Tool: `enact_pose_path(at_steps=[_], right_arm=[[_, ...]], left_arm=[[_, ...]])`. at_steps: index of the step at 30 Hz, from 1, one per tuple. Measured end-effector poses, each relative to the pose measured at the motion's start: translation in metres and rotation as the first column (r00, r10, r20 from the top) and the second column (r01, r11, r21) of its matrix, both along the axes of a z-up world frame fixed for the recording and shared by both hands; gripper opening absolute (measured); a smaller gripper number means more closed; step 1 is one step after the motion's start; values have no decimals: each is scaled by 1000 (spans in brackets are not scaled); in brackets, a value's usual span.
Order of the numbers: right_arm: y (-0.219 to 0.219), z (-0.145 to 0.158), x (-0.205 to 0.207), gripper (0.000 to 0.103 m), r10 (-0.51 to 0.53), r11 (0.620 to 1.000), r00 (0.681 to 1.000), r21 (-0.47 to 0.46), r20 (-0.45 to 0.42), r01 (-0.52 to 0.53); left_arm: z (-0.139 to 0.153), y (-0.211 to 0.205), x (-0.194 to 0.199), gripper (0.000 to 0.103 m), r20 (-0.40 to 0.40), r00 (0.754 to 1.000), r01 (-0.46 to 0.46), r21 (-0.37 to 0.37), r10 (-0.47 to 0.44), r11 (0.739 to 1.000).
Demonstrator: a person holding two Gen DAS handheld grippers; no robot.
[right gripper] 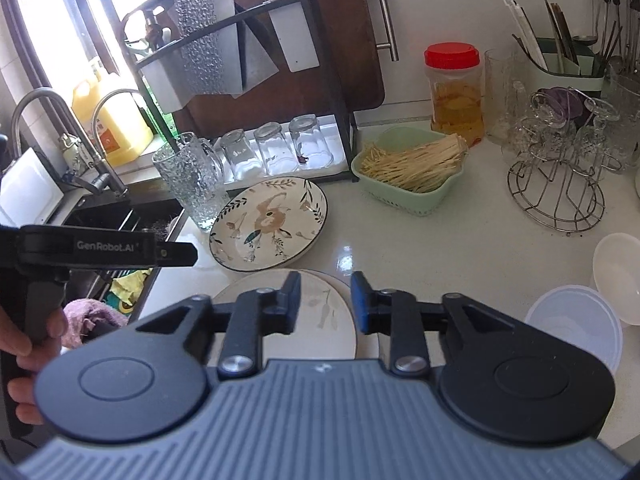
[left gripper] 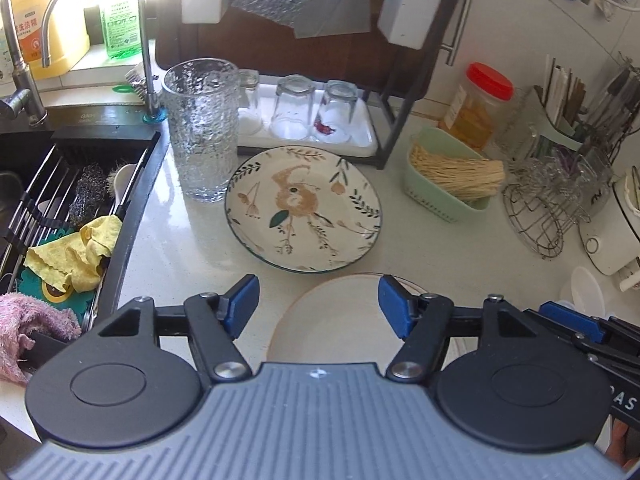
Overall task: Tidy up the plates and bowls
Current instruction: 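Move both grippers to the bird-pattern plate and close them on its rim, then lift the bird-pattern plate with both grippers and carry it over the stack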
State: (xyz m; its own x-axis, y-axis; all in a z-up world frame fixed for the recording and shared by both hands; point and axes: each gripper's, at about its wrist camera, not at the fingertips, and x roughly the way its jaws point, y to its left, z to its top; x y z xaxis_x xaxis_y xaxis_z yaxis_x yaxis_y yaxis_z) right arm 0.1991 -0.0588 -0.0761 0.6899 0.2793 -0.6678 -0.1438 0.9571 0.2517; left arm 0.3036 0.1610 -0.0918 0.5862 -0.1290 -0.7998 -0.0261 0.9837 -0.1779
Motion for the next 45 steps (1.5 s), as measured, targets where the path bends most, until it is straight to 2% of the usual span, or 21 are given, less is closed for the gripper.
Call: enact_pose_path(at_steps=[1,13,16,20,22,24,31,33,35,38,43,45], right_arm=[[1,-2,3,65,5,1000,1000,6,0,-5],[26,-27,57,65,44,999,998,15,-51,-44],[30,-32,72,65,43,999,997,30,-63,-41],[38,-46,96,57,47,998,996,37,-73,-45],[41,-55,108,47,50,999,994,26,-99,-48],[42,-61,118,46,51,998,990,36,-129,-47],[45,-75,145,46,38,999,984,21,-174,-34],[46,-80,155,38,36,999,982,18,-187,-33],[47,-84,163,36,41,999,980,10,-193,-40],[49,-89,176,30,34,999,978,-9,-206,-36],[52,-99,191,25,29,999,973,-10,-227,-32],[54,-104,196,22,25,999,970,-16,-242,-30]], left_arm=[[-2,4,2,71,3,1000,-7,-2,7,1000],[-34,44,42,71,7,998,-67,-15,67,998],[-40,54,55,71,-25,996,-87,-75,85,993],[-63,63,79,70,-79,993,-92,-103,84,990],[-75,67,90,69,-102,991,-102,-113,90,988],[-84,70,98,64,-122,989,-103,-139,86,985],[-99,73,116,58,-123,991,-71,-113,57,991],[-103,76,123,53,-129,990,-77,-125,60,989],[-105,78,128,48,-128,990,-70,-131,54,989],[-110,79,133,34,-137,990,-64,-131,46,989],[-113,83,138,26,-131,990,-67,-134,50,989],[-112,90,138,26,-110,990,-103,-151,87,983]])
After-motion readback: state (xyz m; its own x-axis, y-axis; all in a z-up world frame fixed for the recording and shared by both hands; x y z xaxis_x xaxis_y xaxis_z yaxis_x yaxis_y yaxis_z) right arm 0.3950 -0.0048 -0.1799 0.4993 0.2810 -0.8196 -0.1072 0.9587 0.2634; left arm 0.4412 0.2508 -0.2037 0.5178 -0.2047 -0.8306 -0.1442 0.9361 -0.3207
